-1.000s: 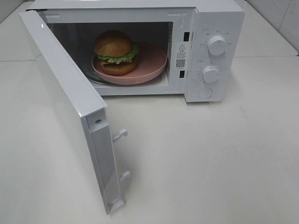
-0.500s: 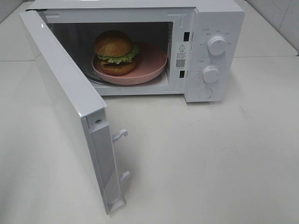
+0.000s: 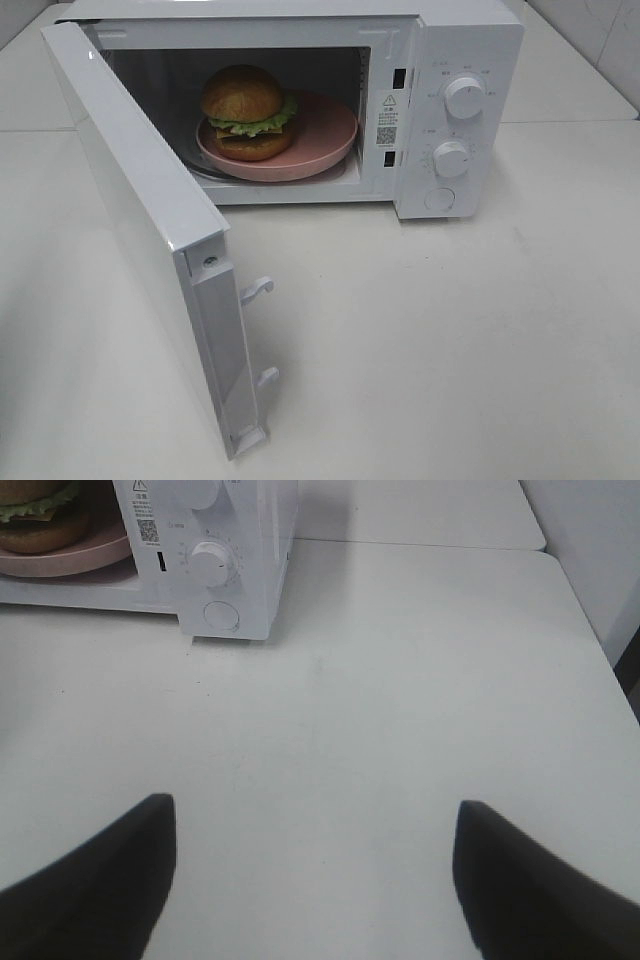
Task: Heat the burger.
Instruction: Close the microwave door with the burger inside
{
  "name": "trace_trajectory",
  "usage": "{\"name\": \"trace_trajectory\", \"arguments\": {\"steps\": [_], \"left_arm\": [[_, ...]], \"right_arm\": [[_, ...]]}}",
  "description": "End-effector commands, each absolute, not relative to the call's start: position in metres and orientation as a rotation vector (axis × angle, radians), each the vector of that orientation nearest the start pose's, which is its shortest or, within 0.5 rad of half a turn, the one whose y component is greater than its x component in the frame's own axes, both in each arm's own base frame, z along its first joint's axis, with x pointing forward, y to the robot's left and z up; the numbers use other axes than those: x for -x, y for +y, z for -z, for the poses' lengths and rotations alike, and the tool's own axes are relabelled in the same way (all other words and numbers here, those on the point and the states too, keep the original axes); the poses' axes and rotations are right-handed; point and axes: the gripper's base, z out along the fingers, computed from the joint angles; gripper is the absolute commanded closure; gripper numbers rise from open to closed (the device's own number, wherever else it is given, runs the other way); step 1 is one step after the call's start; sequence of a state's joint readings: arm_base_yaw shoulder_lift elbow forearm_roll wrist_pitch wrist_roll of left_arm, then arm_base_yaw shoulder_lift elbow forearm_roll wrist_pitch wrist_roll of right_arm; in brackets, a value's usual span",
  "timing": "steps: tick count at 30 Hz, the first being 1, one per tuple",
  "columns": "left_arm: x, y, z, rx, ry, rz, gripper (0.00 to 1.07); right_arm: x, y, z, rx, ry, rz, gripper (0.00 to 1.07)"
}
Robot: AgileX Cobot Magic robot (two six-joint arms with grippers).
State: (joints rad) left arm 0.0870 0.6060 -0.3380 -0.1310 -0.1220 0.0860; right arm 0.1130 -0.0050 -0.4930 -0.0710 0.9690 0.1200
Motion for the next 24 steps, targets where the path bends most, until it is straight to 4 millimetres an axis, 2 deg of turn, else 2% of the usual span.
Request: {"name": "trace_trajectory", "arguments": {"steps": [1,5,9,19,24], "left_arm": [[-0.135,0.015,-0.280,0.126,1.561,-0.066,1.07],[-0.148,0.015,-0.259,0.091,1.596,-0.088,1.07],[-0.157,0.013,-0.252,0.041,1.628,-0.082,1.07],[-0.189,-0.004,-0.226,-0.172,1.672,0.066,1.07],[-0.200,-0.009,-0.213,-0.202,1.690,0.124,1.07]], "right_arm": [[0.005,-0.006,-0.283,-0.019,1.918,-0.074,0.34],[0.005,-0.006,-0.283,-0.019,1.918,-0.074,0.34],[0.005,-0.006,-0.283,-0.019,1.918,-0.074,0.34],[0.005,-0.006,-0.283,-0.019,1.918,-0.074,0.34],[0.005,-0.006,-0.283,-0.019,1.918,-0.074,0.34]]}}
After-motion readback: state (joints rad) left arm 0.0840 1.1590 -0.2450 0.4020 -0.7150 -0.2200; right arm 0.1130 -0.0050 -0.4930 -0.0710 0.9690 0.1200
